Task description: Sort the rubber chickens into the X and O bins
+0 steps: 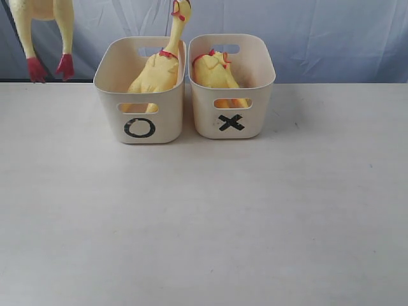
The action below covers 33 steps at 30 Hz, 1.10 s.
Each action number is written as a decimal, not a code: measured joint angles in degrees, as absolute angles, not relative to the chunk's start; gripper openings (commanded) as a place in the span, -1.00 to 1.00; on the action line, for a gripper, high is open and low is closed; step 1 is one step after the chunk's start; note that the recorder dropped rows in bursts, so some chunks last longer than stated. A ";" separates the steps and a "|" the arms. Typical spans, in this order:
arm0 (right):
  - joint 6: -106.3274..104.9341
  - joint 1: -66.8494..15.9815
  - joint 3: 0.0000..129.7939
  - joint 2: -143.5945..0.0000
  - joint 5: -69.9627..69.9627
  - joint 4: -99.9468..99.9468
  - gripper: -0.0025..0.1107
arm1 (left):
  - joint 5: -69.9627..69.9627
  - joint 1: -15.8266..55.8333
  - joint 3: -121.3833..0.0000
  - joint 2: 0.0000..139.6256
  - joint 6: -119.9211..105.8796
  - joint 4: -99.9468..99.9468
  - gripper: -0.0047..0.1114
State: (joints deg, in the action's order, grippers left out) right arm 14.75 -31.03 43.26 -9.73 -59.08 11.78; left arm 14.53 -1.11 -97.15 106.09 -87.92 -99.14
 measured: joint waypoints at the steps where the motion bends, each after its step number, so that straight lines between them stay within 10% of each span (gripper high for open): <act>1: 14.75 -31.03 43.26 -9.73 -59.08 11.78 -0.96 | 15.06 -1.11 -97.92 107.16 -87.78 -99.14 -0.92; 33: 14.75 -31.03 43.26 -9.73 -59.08 11.78 -0.96 | 21.83 3.65 -124.93 131.29 -81.78 -99.14 -0.92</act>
